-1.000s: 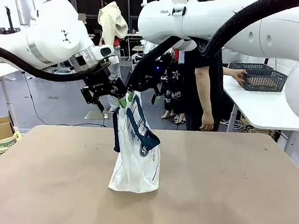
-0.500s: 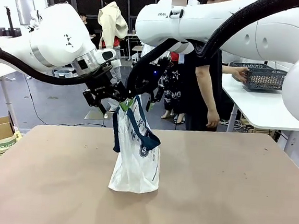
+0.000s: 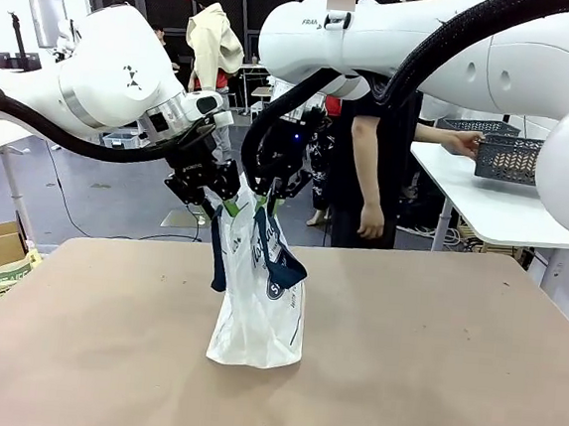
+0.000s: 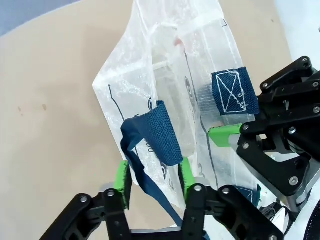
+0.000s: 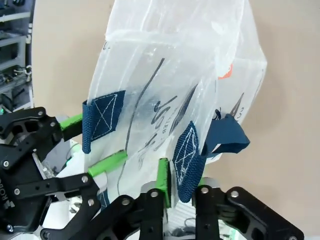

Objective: Transfer purchased items from the store into the shopping bag.
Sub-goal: Open the Reusable shopping bag in the center of the table.

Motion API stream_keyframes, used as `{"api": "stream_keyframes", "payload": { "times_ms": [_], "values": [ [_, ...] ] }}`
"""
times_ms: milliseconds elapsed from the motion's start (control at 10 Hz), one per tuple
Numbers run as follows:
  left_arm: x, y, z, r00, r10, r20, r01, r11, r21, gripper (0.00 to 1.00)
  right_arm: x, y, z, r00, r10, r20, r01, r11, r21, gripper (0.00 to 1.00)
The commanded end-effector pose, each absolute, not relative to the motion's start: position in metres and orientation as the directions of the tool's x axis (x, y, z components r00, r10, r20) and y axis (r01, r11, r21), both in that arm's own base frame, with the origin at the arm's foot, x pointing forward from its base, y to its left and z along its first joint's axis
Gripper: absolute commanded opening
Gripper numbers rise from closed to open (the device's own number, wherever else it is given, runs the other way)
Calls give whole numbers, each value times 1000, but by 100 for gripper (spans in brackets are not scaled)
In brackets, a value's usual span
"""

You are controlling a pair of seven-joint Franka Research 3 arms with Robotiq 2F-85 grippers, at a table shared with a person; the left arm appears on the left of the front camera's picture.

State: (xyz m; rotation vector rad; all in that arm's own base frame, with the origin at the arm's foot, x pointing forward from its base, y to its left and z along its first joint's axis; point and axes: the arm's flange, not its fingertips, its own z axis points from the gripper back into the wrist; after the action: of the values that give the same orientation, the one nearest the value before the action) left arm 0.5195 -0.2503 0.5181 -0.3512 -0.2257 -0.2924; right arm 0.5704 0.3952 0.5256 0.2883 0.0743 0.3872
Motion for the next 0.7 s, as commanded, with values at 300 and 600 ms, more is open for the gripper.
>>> {"api": "stream_keyframes", "payload": {
  "times_ms": [300, 600],
  "values": [
    [513, -247, 517, 922, -249, 297, 343, 879, -331, 0, 568, 399, 535, 923, 382, -49, -365, 909, 203, 0],
    [508, -215, 520, 925, -228, 302, 316, 906, -283, 0, 557, 363, 540, 875, 483, -28, -481, 875, 53, 0]
  ]
}}
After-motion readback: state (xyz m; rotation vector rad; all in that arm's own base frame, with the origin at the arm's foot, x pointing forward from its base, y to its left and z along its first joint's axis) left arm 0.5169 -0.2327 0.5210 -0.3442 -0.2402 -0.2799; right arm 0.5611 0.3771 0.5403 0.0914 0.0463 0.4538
